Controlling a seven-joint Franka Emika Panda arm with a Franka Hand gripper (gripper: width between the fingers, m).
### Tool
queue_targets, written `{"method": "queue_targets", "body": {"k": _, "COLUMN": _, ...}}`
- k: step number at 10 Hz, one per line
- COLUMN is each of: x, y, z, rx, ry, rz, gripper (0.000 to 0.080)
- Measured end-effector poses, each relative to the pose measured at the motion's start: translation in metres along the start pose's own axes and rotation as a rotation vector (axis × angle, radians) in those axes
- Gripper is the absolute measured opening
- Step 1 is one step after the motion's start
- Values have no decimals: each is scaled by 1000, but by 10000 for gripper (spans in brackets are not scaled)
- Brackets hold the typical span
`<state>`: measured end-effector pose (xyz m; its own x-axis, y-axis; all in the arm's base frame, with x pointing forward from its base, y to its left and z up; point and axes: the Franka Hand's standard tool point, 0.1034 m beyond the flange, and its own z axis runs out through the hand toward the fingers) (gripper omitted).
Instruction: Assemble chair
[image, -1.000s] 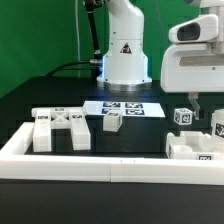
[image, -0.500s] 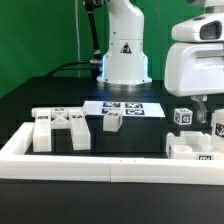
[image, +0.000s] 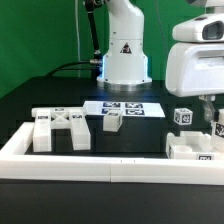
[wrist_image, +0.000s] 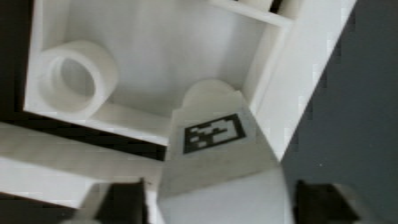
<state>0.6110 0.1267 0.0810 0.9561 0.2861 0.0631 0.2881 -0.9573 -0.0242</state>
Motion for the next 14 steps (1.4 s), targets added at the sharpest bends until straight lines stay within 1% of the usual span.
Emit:
{"method": "queue_targets", "body": {"k": 1, "x": 0, "y": 0, "z": 0, "rx": 0, "ry": 0, "rz": -1, "gripper": 289}}
{"method": "queue_targets", "body": {"k": 2, "x": 0, "y": 0, "z": 0, "rx": 0, "ry": 0, "rz": 1, "gripper": 289}}
{"method": "queue_targets", "body": {"k": 3, "x": 0, "y": 0, "z": 0, "rx": 8, "ry": 6, "rz": 128, "gripper": 289}}
{"method": "queue_targets", "body": {"k": 7, "x": 1, "y": 1, "z": 1, "rx": 19, "ry": 20, "rz": 542, "gripper": 289}}
{"method": "queue_targets", "body": {"k": 10, "x": 1, "y": -1, "z": 2, "rx": 24, "ry": 15, "rz": 872, "gripper": 291}}
{"method": "queue_targets", "body": {"k": 11, "x": 1, "y": -3, "z": 2, "rx": 31, "ry": 11, "rz": 1017, "gripper": 291}}
{"method": "queue_targets", "body": {"k": 12, "x": 1, "y": -3, "z": 2, "rx": 35, "ry": 12, "rz": 1086, "gripper": 291}}
{"method": "queue_targets", "body": {"k": 14, "x": 3, "y": -2, "z": 2, "rx": 51, "ry": 14, "rz": 1264, "gripper": 291}}
